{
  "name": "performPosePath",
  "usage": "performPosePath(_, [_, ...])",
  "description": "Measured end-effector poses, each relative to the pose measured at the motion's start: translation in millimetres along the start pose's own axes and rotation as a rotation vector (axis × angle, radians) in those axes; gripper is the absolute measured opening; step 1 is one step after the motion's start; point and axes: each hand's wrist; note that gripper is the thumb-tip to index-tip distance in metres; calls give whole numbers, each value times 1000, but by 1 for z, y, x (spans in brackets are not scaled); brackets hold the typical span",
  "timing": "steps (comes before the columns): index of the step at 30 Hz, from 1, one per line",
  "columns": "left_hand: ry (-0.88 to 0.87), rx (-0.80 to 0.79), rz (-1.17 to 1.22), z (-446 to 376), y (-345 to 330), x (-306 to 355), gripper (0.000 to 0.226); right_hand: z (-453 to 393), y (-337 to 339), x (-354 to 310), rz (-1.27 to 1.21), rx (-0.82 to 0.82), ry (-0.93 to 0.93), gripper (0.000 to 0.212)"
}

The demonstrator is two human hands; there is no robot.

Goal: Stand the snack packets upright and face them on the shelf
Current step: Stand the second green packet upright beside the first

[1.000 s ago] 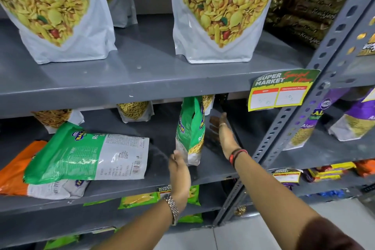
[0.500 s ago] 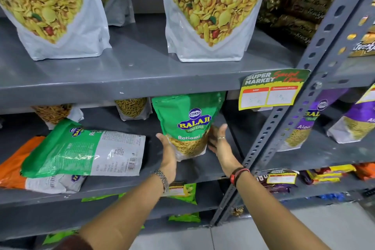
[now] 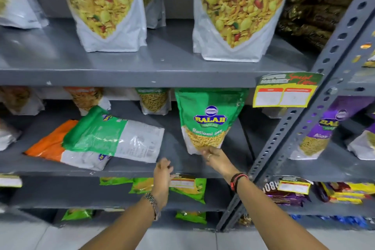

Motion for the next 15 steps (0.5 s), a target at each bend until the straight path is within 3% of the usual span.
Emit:
performPosePath(6, [13,96,-23,0,81,8,10,-8,-61,-65,196,19,208,31])
performPosePath(8, [31,148,17,-14,101,21,14,-10,-84,-90,290,46,235,33])
performPosePath(12, [56,147,147,-45,118,43,47,-30,-123,-132,352,21,263,33])
performPosePath(15, [71,91,164,-58,128,54,38,-46,-152,-156,465,13,219,46])
Point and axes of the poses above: each hand's wrist, its own z-axis away from the middle knuckle, its own y-axis out of the back of the hand, x = y × z, and after that the axes turned 13 degrees about -y, right-handed
